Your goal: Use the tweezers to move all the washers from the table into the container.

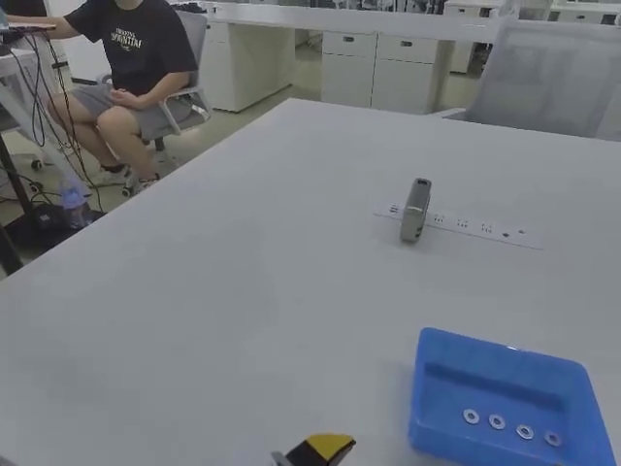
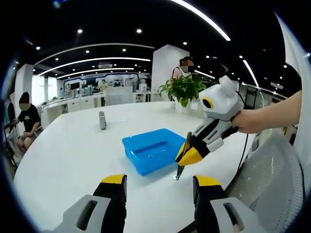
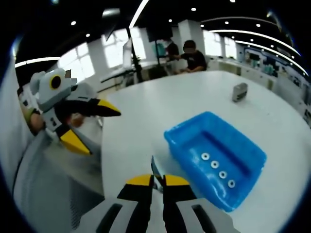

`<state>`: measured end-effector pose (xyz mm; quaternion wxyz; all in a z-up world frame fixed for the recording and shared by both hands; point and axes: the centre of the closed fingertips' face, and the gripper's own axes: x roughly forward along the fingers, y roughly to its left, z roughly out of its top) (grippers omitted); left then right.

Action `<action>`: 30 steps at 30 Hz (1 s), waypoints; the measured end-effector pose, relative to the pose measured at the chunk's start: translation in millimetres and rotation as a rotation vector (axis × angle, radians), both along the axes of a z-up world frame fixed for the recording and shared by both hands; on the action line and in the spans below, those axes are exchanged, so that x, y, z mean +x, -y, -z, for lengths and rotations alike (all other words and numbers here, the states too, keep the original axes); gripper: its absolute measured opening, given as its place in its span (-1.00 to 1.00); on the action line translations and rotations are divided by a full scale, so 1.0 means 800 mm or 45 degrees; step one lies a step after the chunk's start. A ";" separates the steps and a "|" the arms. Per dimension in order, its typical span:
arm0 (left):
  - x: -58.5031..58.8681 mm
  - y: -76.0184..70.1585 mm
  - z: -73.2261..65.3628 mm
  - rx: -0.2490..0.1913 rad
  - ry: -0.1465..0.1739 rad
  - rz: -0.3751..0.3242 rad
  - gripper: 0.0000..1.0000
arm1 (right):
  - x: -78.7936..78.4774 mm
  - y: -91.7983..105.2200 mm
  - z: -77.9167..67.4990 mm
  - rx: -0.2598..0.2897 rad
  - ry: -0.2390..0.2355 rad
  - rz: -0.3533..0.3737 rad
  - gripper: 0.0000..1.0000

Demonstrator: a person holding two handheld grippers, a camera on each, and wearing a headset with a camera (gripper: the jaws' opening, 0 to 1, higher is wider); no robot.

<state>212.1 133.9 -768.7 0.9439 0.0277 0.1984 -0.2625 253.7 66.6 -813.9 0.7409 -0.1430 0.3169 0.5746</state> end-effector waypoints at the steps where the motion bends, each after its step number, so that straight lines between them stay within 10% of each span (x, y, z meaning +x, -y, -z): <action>1: 0.000 0.000 0.000 0.001 0.000 0.000 0.07 | -0.001 0.000 0.000 -0.002 0.008 -0.007 -0.92; 14: 0.001 0.000 0.001 0.008 -0.001 -0.001 0.06 | -0.006 0.001 0.000 -0.036 0.111 -0.057 -0.94; 30: 0.001 -0.001 0.000 0.007 0.002 -0.005 0.06 | 0.029 -0.015 -0.085 0.157 0.163 0.025 -0.94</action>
